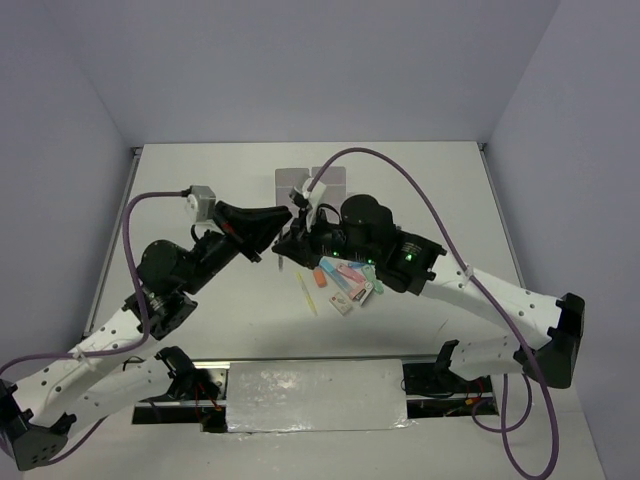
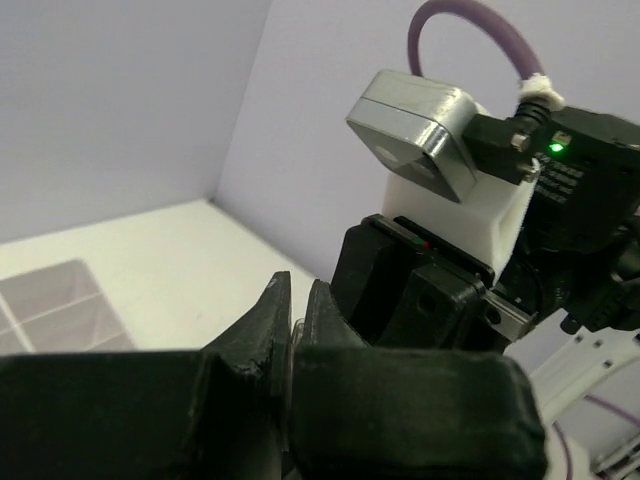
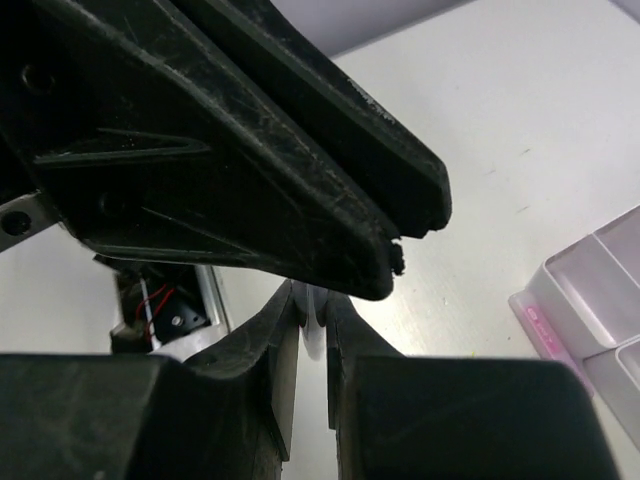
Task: Sort the stationery into containers
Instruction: Close the pen cap on the pen, then place the pen in the storage box.
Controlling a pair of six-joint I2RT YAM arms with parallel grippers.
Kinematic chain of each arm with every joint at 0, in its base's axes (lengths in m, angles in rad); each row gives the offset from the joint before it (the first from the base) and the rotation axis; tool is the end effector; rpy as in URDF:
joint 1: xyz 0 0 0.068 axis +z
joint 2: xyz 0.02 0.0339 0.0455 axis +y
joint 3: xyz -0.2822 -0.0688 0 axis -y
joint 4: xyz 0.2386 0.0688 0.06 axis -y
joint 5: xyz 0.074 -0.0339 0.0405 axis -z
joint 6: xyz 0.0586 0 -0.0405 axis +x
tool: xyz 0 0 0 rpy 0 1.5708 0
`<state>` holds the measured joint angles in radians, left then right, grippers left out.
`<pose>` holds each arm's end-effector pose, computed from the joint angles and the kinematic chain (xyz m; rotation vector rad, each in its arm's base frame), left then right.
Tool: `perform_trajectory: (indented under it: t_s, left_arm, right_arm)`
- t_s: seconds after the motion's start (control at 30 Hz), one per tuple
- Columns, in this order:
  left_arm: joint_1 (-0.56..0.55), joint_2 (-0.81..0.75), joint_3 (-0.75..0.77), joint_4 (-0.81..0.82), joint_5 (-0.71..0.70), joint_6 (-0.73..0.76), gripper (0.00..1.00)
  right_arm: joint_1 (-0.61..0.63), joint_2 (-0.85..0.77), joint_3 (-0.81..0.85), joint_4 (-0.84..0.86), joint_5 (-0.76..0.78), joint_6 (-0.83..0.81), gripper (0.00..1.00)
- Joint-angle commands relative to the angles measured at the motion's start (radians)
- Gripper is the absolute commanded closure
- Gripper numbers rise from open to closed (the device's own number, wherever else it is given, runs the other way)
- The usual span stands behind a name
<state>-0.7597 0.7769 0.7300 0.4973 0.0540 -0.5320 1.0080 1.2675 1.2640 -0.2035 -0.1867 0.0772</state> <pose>0.1278 -0.1257 0.4178 0.1874 1.1847 -1.1757 0.1526 0.2623 0.4149 -0.9659 1.6068 0.9335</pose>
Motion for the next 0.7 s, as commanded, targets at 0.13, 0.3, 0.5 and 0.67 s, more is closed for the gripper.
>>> perform_trajectory:
  t_s: [0.13, 0.3, 0.5, 0.67]
  left_arm:
    - [-0.059, 0.025, 0.147, -0.319, 0.149, 0.041, 0.57]
    - [-0.058, -0.014, 0.363, -0.674, -0.426, -0.034, 0.01]
    - [-0.055, -0.088, 0.545, -0.973, -0.868, -0.080, 0.01]
    - [-0.055, -0.218, 0.447, -1.091, -0.763, 0.005, 0.01]
  right_arm:
    - [-0.034, -0.004, -0.052, 0.440, 0.104, -0.040, 1.00]
    - [-0.109, 0.032, -0.095, 0.464, 0.099, -0.010, 1.00]
    - [-0.193, 0.133, -0.104, 0.544, 0.185, -0.049, 1.00]
    - [-0.272, 0.315, 0.003, 0.596, 0.260, -0.128, 1.00]
